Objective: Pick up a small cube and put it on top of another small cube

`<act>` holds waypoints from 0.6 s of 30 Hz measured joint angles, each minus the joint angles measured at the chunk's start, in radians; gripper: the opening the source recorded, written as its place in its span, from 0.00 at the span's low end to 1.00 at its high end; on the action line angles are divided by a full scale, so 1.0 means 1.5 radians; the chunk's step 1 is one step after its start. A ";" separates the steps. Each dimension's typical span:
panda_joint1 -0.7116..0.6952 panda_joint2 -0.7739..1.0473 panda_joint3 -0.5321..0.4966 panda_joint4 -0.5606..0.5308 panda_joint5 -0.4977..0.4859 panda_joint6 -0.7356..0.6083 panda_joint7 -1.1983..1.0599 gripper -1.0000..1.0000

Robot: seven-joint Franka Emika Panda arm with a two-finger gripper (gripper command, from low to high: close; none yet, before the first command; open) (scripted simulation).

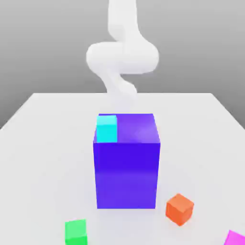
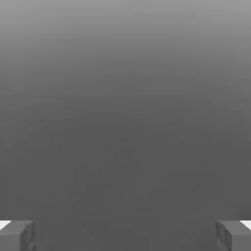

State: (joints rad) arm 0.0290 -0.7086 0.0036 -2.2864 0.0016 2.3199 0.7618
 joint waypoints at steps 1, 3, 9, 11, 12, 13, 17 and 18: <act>0.008 0.026 0.002 0.004 0.001 0.006 -0.011 0.50; 0.022 0.076 0.005 0.011 0.003 0.017 -0.033 0.50; 0.062 0.222 0.018 0.033 0.005 0.048 -0.093 0.50; 0.074 0.270 0.024 0.040 0.005 0.059 -0.113 0.50; 0.079 0.294 0.027 0.044 0.005 0.064 -0.123 0.50; 0.085 0.318 0.031 0.047 0.004 0.069 -0.132 0.50; 0.108 0.415 0.048 0.062 -0.001 0.090 -0.167 0.50; 0.114 0.439 0.051 0.065 -0.004 0.096 -0.175 0.50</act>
State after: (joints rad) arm 0.2002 -0.0499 0.0804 -2.1882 -0.0038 2.4632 0.4991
